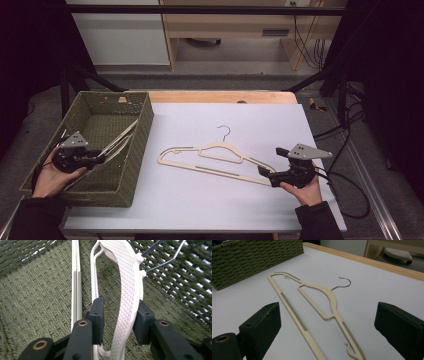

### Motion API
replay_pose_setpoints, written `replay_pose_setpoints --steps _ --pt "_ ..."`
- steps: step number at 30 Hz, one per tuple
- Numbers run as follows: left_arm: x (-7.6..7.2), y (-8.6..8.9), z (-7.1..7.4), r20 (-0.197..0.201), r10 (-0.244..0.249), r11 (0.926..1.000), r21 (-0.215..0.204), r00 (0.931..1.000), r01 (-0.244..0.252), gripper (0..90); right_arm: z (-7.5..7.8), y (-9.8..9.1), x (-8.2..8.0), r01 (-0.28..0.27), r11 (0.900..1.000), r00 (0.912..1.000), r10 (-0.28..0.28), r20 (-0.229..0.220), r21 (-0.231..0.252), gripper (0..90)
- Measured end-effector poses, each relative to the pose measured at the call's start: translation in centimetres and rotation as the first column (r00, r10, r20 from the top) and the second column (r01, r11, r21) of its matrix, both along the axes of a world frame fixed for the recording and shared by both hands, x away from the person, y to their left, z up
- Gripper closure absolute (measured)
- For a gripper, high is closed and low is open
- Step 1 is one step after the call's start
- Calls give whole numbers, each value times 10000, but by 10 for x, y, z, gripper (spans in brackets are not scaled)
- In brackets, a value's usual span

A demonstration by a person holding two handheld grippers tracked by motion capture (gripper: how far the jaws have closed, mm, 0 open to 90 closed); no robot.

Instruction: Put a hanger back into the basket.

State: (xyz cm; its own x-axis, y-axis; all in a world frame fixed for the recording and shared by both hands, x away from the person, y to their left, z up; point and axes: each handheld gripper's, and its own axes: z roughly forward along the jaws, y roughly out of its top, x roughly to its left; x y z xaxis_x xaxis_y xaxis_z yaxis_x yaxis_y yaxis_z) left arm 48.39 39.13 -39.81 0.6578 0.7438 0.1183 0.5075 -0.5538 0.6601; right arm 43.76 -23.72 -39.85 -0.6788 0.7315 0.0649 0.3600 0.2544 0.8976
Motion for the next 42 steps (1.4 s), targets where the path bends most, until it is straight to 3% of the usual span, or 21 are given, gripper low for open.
replay_pose_setpoints --steps 7,11,15,19,22,27,31,32,33,34,36,40,42 --pt "-4 1 11 277 16 9993 -365 9996 -5 493 0 0 0 4 10000 10000 -4 30 24 76" --pt "-10 -1 24 852 179 9966 -813 9962 -109 426 0 0 0 -7 10000 10000 7 4 58 77" --pt "-15 -3 35 1406 454 9934 -1108 9890 -299 316 1 -1 0 -14 9999 10000 14 15 114 68" --pt "-21 -12 47 1952 803 9851 -1649 9775 -480 197 2 -1 0 129 9997 9999 -130 28 201 54" --pt "-27 -25 55 2347 901 9730 -2281 9679 -353 139 2 -1 1 171 9994 9998 -174 94 317 57" --pt "-37 -51 68 2911 583 9605 -2772 9549 258 118 1 0 2 301 9991 9995 -304 88 299 59" --pt "-44 -78 77 3251 213 9387 -3320 9454 930 94 1 1 4 149 9996 9999 -150 9 234 89" --pt "-46 -88 77 3320 166 9298 -3520 9431 1076 92 0 1 5 146 9997 9999 -147 79 216 89" --pt "-47 -93 78 3371 96 9292 -3510 9414 1162 87 0 1 5 186 9996 9998 -186 11 221 89" --pt "-48 -105 77 3429 -47 9234 -3591 9394 1357 85 0 1 5 197 9996 9998 -197 5 222 89" --pt "-50 -121 75 3410 -193 9131 -3769 9399 1555 82 -1 2 6 189 9998 9998 -189 16 94 91" --pt "-51 -148 65 3275 -439 9012 -3947 9438 1789 80 -3 3 9 167 9994 9999 -168 -24 -300 118" --pt "-51 -163 58 3223 -666 9039 -3814 9443 1939 80 -5 4 11 240 9984 9995 -250 -190 -502 148"
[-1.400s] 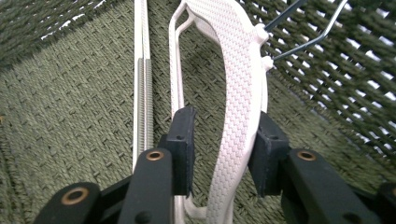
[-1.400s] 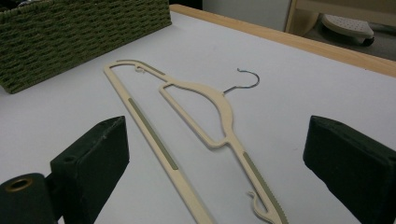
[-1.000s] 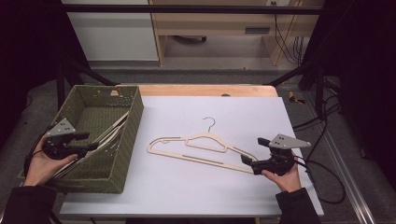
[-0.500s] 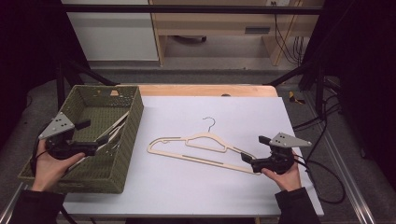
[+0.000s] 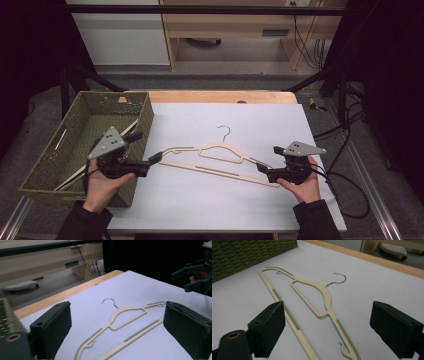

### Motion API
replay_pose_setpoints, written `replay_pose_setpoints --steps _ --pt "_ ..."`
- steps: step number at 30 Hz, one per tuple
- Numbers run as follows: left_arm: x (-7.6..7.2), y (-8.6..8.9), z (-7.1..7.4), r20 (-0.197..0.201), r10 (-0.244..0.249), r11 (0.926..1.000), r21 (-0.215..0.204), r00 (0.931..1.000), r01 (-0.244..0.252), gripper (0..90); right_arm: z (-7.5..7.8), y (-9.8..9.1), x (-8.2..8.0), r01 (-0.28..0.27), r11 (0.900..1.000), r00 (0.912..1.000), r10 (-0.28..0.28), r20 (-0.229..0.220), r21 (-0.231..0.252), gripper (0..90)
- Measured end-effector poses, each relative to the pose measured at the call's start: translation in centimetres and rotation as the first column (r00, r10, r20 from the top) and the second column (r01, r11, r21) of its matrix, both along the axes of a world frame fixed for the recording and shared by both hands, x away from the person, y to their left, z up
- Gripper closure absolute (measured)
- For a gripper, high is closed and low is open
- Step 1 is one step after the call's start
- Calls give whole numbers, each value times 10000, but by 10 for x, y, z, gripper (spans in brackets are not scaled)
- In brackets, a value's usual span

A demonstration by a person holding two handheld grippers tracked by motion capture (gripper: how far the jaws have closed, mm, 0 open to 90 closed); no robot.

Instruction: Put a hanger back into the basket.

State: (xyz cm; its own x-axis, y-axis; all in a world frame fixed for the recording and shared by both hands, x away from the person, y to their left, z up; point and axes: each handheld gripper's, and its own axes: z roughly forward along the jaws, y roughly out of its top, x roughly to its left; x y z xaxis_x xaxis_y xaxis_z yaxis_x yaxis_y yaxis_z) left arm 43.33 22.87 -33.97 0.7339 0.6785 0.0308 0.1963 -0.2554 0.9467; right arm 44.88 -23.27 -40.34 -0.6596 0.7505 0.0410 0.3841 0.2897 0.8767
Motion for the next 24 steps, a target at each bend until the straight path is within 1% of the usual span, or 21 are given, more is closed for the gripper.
replay_pose_setpoints --steps 2,5,6,7,9,10,13,14,17,18,20,21,22,23,24 --pt "1 -10 -6 -60 -100 9999 16 9999 100 80 -2 2 3 -84 9998 9999 82 -82 -176 172" --pt "1 -24 -16 -287 -386 9992 55 9988 388 80 -5 5 9 -87 9993 9997 78 -243 -375 216" --pt "2 -30 -22 -359 -524 9986 101 9980 528 80 -6 5 11 -137 9991 9995 125 -295 -392 229" --pt "2 -33 -25 -431 -559 9983 153 9975 566 80 -8 5 15 -165 9990 9991 148 -399 -419 244" --pt "3 -37 -31 -473 -588 9979 233 9972 599 80 -10 6 20 -108 9987 9990 86 -439 -502 261" --pt "4 -40 -35 -583 -561 9978 322 9967 580 79 -11 7 22 -168 9985 9987 143 -485 -520 264" --pt "5 -43 -43 -710 -583 9975 352 9958 609 77 -16 10 31 -257 9971 9977 211 -641 -722 285" --pt "6 -44 -47 -817 -584 9974 373 9949 616 77 -18 11 33 -286 9964 9976 233 -656 -801 297" --pt "7 -45 -53 -898 -540 9969 517 9945 588 77 -25 14 39 -365 9949 9944 267 -1022 -943 346" --pt "8 -46 -55 -1041 -559 9967 521 9930 616 77 -26 14 40 -425 9940 9938 316 -1067 -1010 365" --pt "10 -46 -58 -1137 -562 9968 509 9919 623 77 -32 17 46 -575 9907 9911 419 -1262 -1230 389" --pt "10 -47 -59 -1176 -560 9968 505 9915 623 77 -35 18 49 -649 9886 9896 463 -1363 -1357 420" --pt "10 -48 -60 -1232 -591 9965 507 9906 658 77 -37 19 51 -740 9860 9884 526 -1422 -1492 432" --pt "11 -49 -61 -1231 -599 9963 535 9906 669 77 -42 21 55 -800 9826 9856 529 -1604 -1675 442" --pt "11 -50 -63 -1295 -617 9958 595 9897 698 77 -45 22 57 -869 9796 9846 568 -1653 -1812 461"
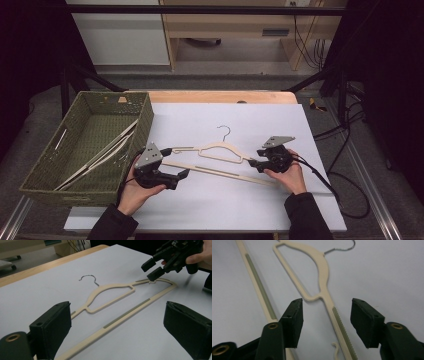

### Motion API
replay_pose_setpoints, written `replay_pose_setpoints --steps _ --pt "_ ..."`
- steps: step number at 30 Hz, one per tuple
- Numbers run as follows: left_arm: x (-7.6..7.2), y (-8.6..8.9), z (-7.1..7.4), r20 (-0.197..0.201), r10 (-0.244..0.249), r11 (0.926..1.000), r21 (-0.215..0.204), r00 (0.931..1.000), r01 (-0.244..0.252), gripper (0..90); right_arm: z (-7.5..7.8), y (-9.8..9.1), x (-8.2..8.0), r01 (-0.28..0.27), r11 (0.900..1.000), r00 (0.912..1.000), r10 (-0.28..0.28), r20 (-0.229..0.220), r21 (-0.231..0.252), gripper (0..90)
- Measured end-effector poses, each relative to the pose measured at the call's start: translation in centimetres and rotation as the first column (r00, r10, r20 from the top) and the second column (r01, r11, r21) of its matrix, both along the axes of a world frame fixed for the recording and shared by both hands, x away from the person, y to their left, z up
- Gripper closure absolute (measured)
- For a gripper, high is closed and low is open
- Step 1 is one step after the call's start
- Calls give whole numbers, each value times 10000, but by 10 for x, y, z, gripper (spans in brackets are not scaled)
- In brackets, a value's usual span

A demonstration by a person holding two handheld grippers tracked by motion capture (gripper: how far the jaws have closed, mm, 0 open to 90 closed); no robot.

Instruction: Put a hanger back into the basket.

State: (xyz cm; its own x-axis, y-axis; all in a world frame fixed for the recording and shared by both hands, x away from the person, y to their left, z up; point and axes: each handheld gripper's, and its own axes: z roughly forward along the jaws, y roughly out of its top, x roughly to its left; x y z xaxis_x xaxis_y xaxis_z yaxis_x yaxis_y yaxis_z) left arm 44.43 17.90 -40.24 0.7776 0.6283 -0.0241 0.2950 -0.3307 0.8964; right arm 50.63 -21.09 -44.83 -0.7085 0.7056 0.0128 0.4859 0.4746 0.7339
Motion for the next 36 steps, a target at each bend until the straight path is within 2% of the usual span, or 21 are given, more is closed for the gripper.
replay_pose_setpoints --steps 2,5,10,11,16,17,19,21,25,28,30,31,32,34,36 --pt "0 -2 -2 -20 -54 10000 83 10000 55 77 -8 2 7 69 9992 9998 -77 -203 -399 494" --pt "1 -2 -4 -23 -89 9999 77 10000 89 82 -15 3 14 129 9981 9992 -152 -377 -608 519" --pt "3 -2 -5 -4 -197 9998 1 9998 197 97 -20 4 18 -80 9969 9984 35 -571 -784 588" --pt "3 -2 -6 -23 -185 9998 -25 9998 185 100 -22 3 19 -178 9952 9981 120 -602 -965 598" --pt "4 -1 -8 -149 -178 9998 -25 9997 178 114 -24 0 18 -262 9964 9971 203 -737 -802 654" --pt "5 -1 -8 -163 -186 9998 -36 9997 185 116 -25 -1 20 -419 9953 9972 362 -655 -873 676" --pt "7 -2 -9 -185 -170 9998 -49 9997 169 120 -24 -1 23 -497 9950 9961 431 -768 -866 728" --pt "11 -5 -10 -204 -163 9999 3 9997 163 122 -23 -2 24 -520 9957 9942 444 -980 -770 764" --pt "25 -14 -10 -409 -169 9998 134 9990 174 124 -23 -3 25 -889 9916 9933 812 -823 -944 776" --pt "37 -24 -11 -477 -138 9993 344 9988 154 124 -21 -4 23 -926 9930 9906 844 -1079 -732 787" --pt "46 -30 -13 -614 -91 9986 521 9981 123 125 -19 -5 20 -1242 9900 9880 1172 -1004 -664 796" --pt "50 -34 -14 -671 -51 9982 596 9977 92 125 -17 -4 17 -1153 9913 9877 1076 -1134 -636 798" --pt "54 -37 -16 -723 -48 9971 749 9974 102 125 -16 -5 16 -1400 9877 9865 1331 -959 -697 798" --pt "62 -44 -20 -798 17 9959 907 9968 56 126 -13 -3 12 -1330 9889 9867 1257 -1033 -665 799" --pt "71 -50 -24 -914 63 9938 1115 9958 40 127 -7 -4 8 -1398 9878 9883 1349 -706 -689 800"
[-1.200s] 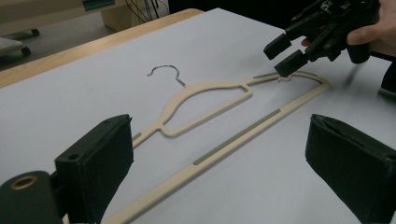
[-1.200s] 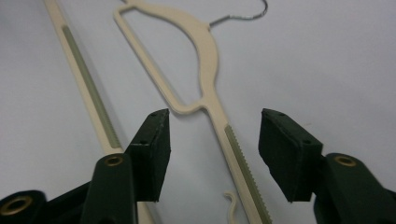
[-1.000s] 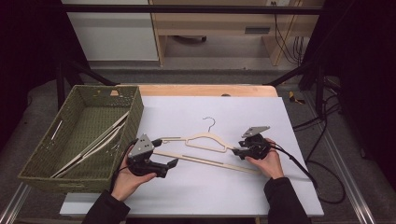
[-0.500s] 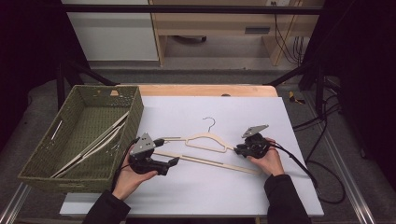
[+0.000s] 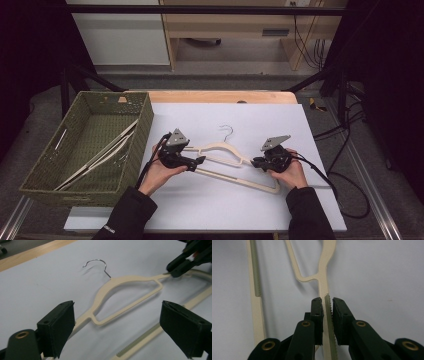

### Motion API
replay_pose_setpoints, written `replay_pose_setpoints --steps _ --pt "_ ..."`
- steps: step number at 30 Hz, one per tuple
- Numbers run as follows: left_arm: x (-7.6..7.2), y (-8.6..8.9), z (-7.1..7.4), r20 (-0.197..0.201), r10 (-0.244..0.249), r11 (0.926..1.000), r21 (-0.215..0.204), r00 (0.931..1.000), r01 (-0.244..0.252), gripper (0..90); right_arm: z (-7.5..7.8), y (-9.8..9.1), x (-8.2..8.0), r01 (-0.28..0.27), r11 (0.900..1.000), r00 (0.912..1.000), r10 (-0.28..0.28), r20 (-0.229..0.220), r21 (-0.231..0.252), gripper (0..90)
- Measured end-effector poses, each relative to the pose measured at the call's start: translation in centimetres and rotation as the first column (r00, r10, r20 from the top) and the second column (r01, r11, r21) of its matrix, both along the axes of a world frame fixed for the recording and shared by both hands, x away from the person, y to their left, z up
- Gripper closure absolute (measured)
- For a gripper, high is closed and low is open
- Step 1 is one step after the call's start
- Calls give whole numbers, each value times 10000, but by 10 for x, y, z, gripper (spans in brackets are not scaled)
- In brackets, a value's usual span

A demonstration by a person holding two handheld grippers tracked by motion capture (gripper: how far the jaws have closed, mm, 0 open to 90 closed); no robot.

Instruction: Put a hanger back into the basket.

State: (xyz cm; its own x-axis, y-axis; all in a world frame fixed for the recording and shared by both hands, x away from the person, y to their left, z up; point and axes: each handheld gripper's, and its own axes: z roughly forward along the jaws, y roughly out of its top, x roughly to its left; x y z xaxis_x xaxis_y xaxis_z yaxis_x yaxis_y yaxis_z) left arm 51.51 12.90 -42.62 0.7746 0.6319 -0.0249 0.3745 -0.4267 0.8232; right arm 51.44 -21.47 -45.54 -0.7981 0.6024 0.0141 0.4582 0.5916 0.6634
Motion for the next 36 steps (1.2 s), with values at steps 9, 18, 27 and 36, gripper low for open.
replay_pose_setpoints --steps 9,18,27,36 --pt "32 -25 -11 -287 28 9964 843 9996 -4 167 20 1 -17 -81 9999 9987 75 513 122 801" --pt "53 -48 -29 -410 -270 9863 1617 9988 333 287 32 2 -24 -172 9996 9957 152 913 208 801" --pt "60 -52 -34 -545 -775 9818 1693 9955 857 576 40 5 -31 -381 9990 9928 352 1143 232 800" --pt "47 -48 -20 157 -1344 9561 2650 9908 1255 706 38 7 -33 -434 9989 9921 411 1187 163 798"
